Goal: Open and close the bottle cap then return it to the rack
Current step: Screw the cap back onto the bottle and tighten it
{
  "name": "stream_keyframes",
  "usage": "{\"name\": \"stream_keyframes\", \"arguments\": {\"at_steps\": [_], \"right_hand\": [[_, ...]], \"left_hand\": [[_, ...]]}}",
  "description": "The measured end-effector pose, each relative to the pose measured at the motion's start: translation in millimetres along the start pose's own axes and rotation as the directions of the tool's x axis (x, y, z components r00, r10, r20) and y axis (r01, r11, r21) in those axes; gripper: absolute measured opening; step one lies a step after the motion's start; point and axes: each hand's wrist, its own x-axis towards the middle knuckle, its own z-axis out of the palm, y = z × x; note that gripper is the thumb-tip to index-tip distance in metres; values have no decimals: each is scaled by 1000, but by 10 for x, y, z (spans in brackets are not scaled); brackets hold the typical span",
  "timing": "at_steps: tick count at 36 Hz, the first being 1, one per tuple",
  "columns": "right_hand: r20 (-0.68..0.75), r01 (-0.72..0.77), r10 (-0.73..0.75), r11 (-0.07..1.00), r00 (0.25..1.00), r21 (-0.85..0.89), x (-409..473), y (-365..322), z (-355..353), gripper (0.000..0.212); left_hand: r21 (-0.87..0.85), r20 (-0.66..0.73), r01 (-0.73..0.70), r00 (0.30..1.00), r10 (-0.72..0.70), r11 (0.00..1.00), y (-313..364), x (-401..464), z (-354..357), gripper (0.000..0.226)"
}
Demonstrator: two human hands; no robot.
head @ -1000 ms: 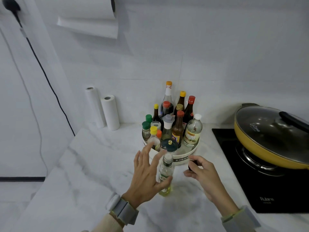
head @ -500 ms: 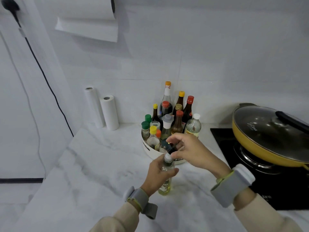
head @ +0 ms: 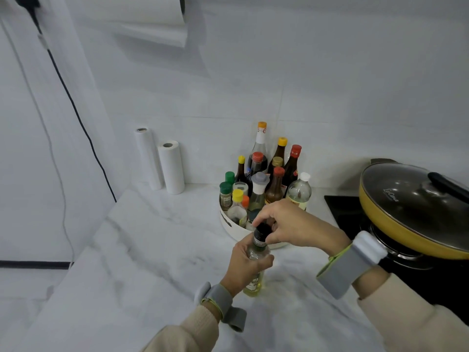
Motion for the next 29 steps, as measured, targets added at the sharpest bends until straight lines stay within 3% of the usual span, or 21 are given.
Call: {"name": "stream_keyframes", "arguments": {"at_steps": [15, 24, 29], "right_hand": [[73, 66, -58, 992, 996, -112, 89, -5, 47, 40], [29, 2, 2, 989, 1000, -145, 104, -9, 88, 41], [-24, -17, 14, 990, 1000, -143, 103, 2, 196, 30]], "left_hand": [[-27, 15, -18, 1000, 18, 999, -8, 1, -8, 25], [-21, 16, -15, 1000, 16, 1000, 4, -5, -7, 25], [-33, 8, -12, 1000, 12, 999, -2, -18, 9, 29]]}}
